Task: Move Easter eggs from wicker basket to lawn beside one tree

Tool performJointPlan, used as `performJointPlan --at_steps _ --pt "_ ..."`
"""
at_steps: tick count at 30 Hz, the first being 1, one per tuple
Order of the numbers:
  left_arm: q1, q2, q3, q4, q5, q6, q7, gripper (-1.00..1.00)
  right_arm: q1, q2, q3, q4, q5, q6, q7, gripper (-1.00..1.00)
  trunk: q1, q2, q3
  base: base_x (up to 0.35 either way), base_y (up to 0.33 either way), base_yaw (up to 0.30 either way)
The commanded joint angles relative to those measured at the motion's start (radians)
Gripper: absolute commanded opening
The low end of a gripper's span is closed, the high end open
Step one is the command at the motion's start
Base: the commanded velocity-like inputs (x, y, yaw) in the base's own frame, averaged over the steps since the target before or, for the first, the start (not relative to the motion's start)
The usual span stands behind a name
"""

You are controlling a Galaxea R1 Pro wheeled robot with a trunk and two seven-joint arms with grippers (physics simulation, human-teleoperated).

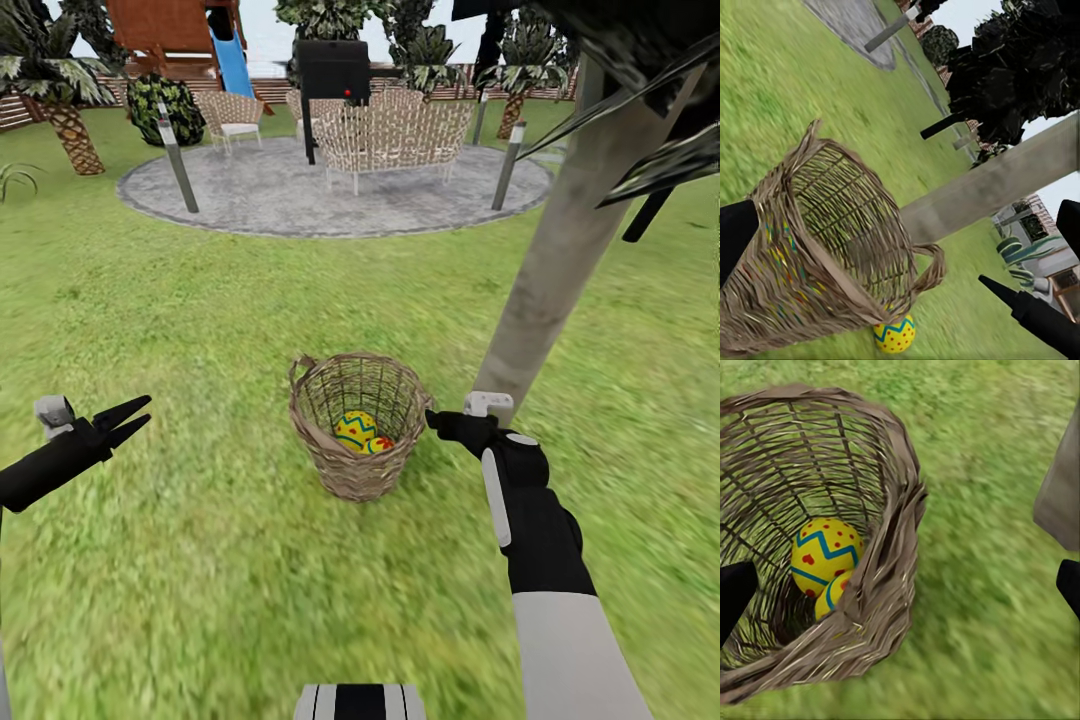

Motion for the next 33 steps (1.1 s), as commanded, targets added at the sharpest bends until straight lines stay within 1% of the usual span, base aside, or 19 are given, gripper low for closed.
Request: performJointPlan --at_steps 1,2,13,28,33 --pt "-0.001 0.0 0.001 0.0 -0.002 0.004 -0.004 1.0 -0.001 0.001 -0.002 -0.001 0.011 0.005 0.01 1.0 -0.001 0.0 0.003 0.0 0.0 0.0" --pt "-0.001 0.0 0.002 0.0 -0.002 0.004 -0.004 1.0 -0.001 0.001 -0.002 -0.001 0.011 0.005 0.01 1.0 -0.001 0.0 0.007 0.0 0.0 0.0" --pt "0.0 -0.008 0.002 0.002 -0.002 0.001 -0.003 1.0 -0.001 0.003 -0.002 0.004 0.012 0.005 0.009 1.0 -0.001 0.0 0.007 0.0 0.011 0.0" --pt "-0.001 -0.008 0.002 0.002 -0.002 0.001 -0.001 1.0 -0.001 0.003 -0.002 0.006 0.013 0.004 0.007 1.0 -0.001 0.0 0.007 0.003 0.278 0.0" --pt "-0.001 -0.008 0.001 0.002 -0.002 0.001 0.0 1.0 0.0 0.003 -0.002 0.009 0.014 0.003 0.004 1.0 -0.001 0.0 0.007 0.197 0.196 0.0"
